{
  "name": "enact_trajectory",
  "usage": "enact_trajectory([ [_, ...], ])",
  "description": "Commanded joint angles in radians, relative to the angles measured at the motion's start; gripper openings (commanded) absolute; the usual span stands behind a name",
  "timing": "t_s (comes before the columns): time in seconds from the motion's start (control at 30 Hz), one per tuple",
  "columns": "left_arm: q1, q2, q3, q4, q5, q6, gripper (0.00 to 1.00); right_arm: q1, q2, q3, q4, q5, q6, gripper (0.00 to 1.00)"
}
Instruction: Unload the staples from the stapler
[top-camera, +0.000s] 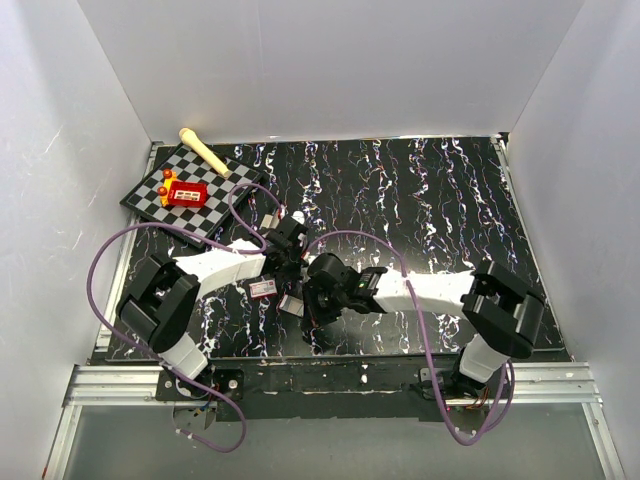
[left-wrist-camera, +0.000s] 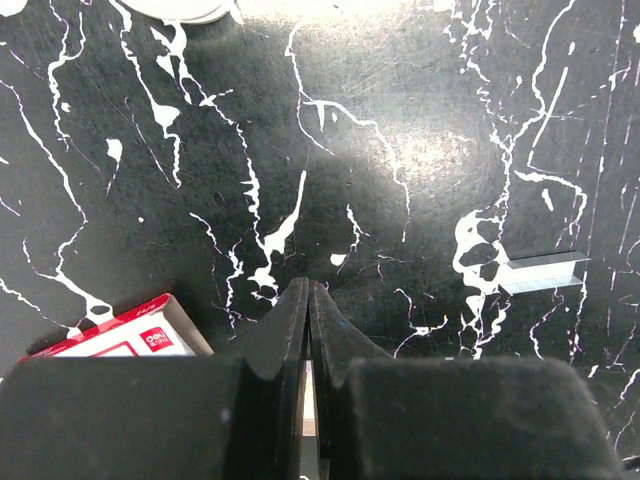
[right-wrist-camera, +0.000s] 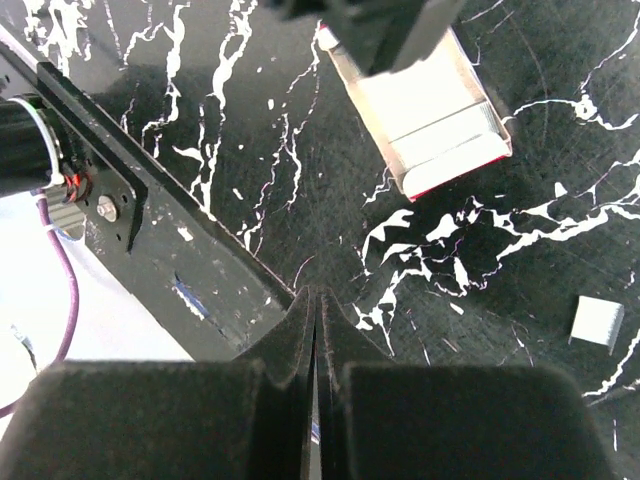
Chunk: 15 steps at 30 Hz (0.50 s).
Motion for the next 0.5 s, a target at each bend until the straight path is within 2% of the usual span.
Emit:
enact_trajectory([
  [0.0,0.001,0.011,-0.008,0.018,-0.030,-0.010,0.00,-0.019,0.042,0.029,0.056,-0.048,0.040,0.01],
  [0.47,0.002,0.029,-0.045,0.008,-0.028,-0.024,0.00,-0.066,0.139,0.040,0.071,-0.126,0.088,0.01],
])
